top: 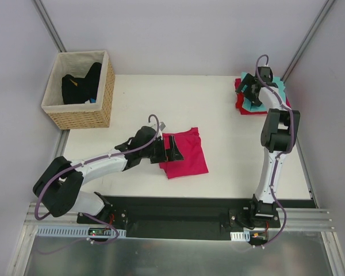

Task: Fold and stack the t-shirts

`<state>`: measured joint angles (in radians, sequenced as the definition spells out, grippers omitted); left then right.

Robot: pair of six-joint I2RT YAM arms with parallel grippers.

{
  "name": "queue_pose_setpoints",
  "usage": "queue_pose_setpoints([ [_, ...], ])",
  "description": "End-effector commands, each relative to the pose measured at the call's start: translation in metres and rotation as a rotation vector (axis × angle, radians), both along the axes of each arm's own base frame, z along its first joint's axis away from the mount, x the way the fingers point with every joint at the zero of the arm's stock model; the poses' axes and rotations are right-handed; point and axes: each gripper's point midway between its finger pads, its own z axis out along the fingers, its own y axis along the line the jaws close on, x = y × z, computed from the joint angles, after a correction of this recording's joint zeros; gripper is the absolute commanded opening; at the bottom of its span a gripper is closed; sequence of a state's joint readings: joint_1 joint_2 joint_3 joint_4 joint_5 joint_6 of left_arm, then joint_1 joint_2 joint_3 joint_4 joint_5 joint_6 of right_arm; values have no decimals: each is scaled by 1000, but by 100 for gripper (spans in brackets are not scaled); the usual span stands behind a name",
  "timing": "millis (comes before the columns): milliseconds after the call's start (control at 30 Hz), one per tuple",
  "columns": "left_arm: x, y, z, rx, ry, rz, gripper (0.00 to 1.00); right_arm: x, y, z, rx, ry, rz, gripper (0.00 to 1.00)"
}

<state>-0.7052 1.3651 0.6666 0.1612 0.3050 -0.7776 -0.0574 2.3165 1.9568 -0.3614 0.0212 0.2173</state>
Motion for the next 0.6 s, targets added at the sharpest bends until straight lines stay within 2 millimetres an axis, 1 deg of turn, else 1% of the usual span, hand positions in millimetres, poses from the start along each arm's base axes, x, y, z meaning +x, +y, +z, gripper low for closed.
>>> queue_pose_setpoints([
  [0,5,-1,13,-48,-34,21,99,-49,44,-17,82,151,33,97],
  [33,5,-1,13,-53,-38,22,99,-60,44,-21,89,163,28,97],
  [100,4,-2,14,-60,-34,21,99,-70,65,-24,107,171,54,97],
  [133,3,-1,13,-63,-30,17,99,-74,69,-19,113,170,59,97],
  [167,2,-2,14,-69,-29,17,99,-86,73,-27,115,199,63,97],
  [200,1,-2,15,-75,-25,17,99,-91,83,-29,117,204,77,97],
  [233,-1,0,15,-79,-25,18,99,-95,87,-19,112,186,82,97],
  [267,-2,0,15,-81,-27,20,99,-113,89,-33,100,228,83,97],
  [300,-4,2,16,-86,-29,22,99,-116,100,-30,100,210,96,97],
  [333,-5,3,17,-89,-31,25,99,-126,104,-34,97,219,101,97],
  [367,-5,4,18,-90,-33,30,99,-141,107,-34,91,228,103,97],
  [400,-8,6,19,-94,-37,32,100,-150,115,-36,93,230,117,97],
  [433,-9,7,19,-99,-35,34,99,-159,119,-38,98,237,118,97],
  [467,-10,8,20,-101,-37,38,99,-163,117,-28,78,208,106,97],
  [500,-12,11,21,-102,-41,42,99,-182,123,-41,71,240,124,97],
  [533,-14,12,21,-107,-37,44,99,-189,125,-40,71,240,125,97],
  [567,-16,14,21,-109,-36,48,99,-197,127,-36,69,231,134,97],
])
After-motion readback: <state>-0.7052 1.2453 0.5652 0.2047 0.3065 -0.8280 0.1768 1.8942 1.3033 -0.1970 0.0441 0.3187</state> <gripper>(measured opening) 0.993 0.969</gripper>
